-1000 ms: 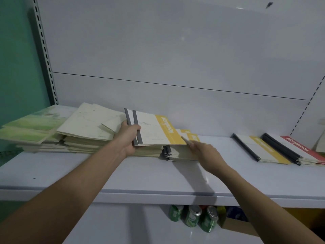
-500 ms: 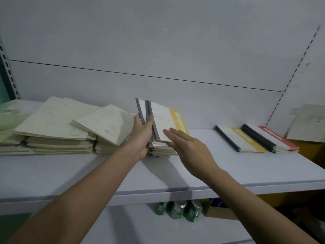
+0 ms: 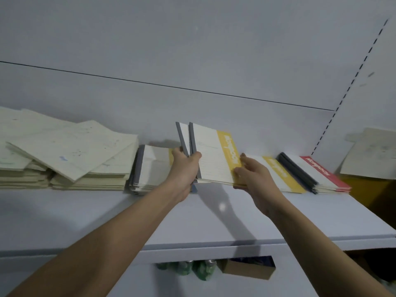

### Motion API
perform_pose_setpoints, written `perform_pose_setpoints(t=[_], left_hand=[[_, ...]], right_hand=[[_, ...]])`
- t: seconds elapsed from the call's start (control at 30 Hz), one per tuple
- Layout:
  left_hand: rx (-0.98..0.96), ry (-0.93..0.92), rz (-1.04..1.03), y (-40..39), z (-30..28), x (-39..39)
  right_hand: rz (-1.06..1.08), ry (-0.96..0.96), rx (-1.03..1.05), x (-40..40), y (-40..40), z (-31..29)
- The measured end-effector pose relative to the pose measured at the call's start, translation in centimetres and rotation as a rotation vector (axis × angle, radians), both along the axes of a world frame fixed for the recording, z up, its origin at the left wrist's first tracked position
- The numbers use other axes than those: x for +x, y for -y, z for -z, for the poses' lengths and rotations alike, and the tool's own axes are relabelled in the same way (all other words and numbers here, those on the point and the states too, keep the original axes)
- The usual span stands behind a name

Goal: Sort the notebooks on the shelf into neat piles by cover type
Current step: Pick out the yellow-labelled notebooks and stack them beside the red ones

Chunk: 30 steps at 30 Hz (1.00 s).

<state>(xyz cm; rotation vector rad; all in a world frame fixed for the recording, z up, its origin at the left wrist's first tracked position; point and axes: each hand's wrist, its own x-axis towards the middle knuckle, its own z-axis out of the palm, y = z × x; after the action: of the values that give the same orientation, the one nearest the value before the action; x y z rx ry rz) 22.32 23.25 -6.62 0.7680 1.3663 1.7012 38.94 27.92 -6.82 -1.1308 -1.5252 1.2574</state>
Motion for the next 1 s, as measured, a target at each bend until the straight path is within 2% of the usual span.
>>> perform_pose_setpoints(t=[0.13, 0.23, 0.33, 0.43, 0.57, 0.67, 0.87, 1.0], left_hand=[[-0.099, 0.034, -0.002, -4.8, 1.9, 5.9], [-0.13, 0.048, 0.071, -8.3, 3.2, 11.0], [-0.119, -0.059, 0.017, -11.4, 4.6, 15.0], [-0.139, -0.274, -0.08, -13.1, 5.5, 18.1], [-0.338, -0.862, -0.179, -14.9, 7.3, 19.5], [-0.393, -0.944, -0.164, -14.9, 7.8, 19.5], [-0.284, -0.893, -0.168, -14.6, 7.9, 19.3], [-0.227, -0.892, -0.112, -14.2, 7.8, 19.5]], right_hand=[[0.052, -0.026, -0.067, 6.0, -4.7, 1.6], [0.145, 0.106, -0.012, 10.7, -7.5, 2.8], [0.156, 0.285, 0.118, 14.3, -10.4, 3.5], [0.124, 0.536, 0.263, 16.0, -13.8, 4.3], [0.173, 0.844, 0.491, 16.0, -16.6, 6.9], [0.254, 0.847, 0.62, 15.5, -16.9, 9.2], [0.041, 0.934, 0.718, 16.5, -17.6, 10.5], [0.07, 0.698, 0.625, 16.3, -17.8, 9.9]])
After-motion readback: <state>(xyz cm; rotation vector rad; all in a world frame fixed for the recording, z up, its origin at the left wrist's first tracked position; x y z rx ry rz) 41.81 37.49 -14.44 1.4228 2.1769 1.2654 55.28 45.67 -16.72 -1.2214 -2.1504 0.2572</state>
